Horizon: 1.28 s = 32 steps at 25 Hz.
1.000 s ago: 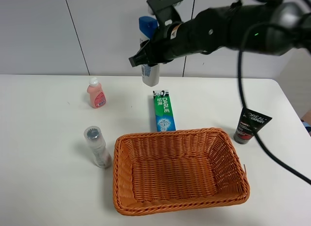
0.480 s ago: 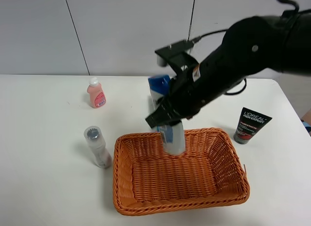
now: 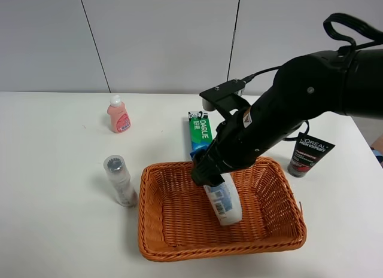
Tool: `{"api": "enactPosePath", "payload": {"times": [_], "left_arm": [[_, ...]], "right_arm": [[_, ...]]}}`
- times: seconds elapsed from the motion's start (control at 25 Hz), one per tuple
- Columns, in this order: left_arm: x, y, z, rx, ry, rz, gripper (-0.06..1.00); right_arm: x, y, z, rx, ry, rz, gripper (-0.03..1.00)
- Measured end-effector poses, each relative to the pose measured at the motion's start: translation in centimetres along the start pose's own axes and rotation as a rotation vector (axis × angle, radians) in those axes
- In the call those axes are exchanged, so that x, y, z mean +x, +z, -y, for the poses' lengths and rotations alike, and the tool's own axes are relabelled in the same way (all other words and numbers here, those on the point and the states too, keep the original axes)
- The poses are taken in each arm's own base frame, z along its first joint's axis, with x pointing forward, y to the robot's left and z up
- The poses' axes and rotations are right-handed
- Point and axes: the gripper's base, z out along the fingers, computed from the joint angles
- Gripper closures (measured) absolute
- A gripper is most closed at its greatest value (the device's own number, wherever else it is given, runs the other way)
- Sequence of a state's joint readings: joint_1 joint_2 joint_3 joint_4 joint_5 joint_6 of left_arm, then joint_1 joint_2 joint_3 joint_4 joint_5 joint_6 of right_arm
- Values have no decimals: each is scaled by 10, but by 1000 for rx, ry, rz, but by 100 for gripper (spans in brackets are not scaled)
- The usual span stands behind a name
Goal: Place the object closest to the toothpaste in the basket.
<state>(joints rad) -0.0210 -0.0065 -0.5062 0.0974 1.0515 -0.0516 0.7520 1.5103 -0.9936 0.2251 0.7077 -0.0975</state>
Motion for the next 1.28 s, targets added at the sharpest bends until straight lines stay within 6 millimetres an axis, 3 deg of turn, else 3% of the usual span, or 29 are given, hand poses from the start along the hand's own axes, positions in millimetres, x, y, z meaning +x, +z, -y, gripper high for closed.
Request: {"api": "enactPosePath", "payload": {"times": [0.16,0.32,0.44,0.72,0.88,0.96,1.04,1.28], "left_arm": [[0,0,0,0,0,0,-5],[0,0,0,0,0,0,-5],[0,0,0,0,0,0,-5],[0,0,0,0,0,0,-5],[0,0,0,0,0,0,-5],[0,0,0,0,0,0,-5],[0,0,0,0,0,0,-5],[0,0,0,0,0,0,-5]], "right_arm": [[-5,-28,-4,-3,5,142,23],[-7,-92,-11,-8,-18,443,23],[5,-139,-6,31,-8,598,23],[67,-215,40,323,195,686,23],[116,-251,42,538,286,712,23],[141,-259,34,613,322,721,23],[162,-256,26,641,365,715,23],[225,-208,11,654,499,595,23]]}}
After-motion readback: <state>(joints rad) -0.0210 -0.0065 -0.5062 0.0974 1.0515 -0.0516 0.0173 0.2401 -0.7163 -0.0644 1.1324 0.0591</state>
